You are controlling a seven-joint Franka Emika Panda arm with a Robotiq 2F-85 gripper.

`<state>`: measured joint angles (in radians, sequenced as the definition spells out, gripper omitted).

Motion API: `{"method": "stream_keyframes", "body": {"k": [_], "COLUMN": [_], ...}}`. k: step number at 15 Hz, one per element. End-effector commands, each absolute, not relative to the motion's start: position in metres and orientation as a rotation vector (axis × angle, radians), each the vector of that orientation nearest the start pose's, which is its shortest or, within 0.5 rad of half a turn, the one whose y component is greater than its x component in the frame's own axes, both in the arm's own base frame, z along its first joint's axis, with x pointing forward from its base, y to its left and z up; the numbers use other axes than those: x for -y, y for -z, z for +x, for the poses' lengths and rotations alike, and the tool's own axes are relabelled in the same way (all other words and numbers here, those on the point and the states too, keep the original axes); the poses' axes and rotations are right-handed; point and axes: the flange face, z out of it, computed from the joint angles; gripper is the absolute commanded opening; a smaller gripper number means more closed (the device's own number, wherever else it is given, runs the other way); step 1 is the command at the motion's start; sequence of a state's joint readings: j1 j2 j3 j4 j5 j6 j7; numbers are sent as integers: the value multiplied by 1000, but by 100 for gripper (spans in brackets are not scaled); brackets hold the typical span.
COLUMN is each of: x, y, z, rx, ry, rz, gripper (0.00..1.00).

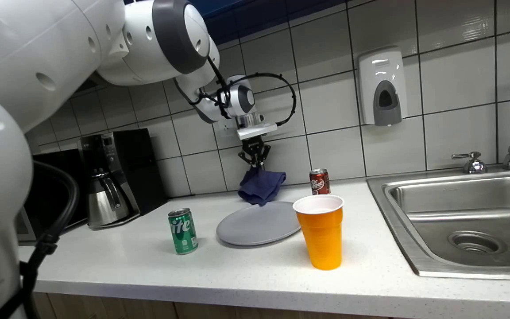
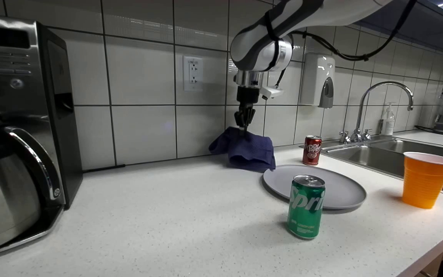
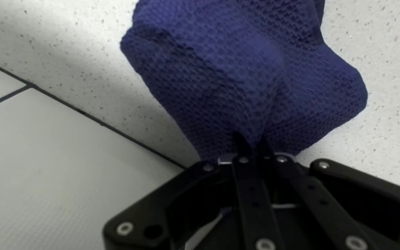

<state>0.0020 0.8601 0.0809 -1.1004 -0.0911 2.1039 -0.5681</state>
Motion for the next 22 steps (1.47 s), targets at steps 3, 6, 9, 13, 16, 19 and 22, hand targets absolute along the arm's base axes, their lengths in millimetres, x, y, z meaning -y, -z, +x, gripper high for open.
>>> {"method": "stream_keyframes", "body": {"k": [3, 6, 9, 13, 16, 19, 22], "x": [-43, -43, -43, -44, -44, -45, -45], "y": [-331, -333, -332, -335, -337, -340, -340], "z": [777, 777, 776, 777, 777, 776, 776], "rx": [1074, 1075, 1073, 1076, 1078, 1080, 1080], "ry": [227, 227, 222, 236, 239, 243, 244], "rz": [-3013, -3010, -3009, -3011, -3011, -3010, -3011], "gripper": [2, 2, 2, 2, 2, 2, 2]}}
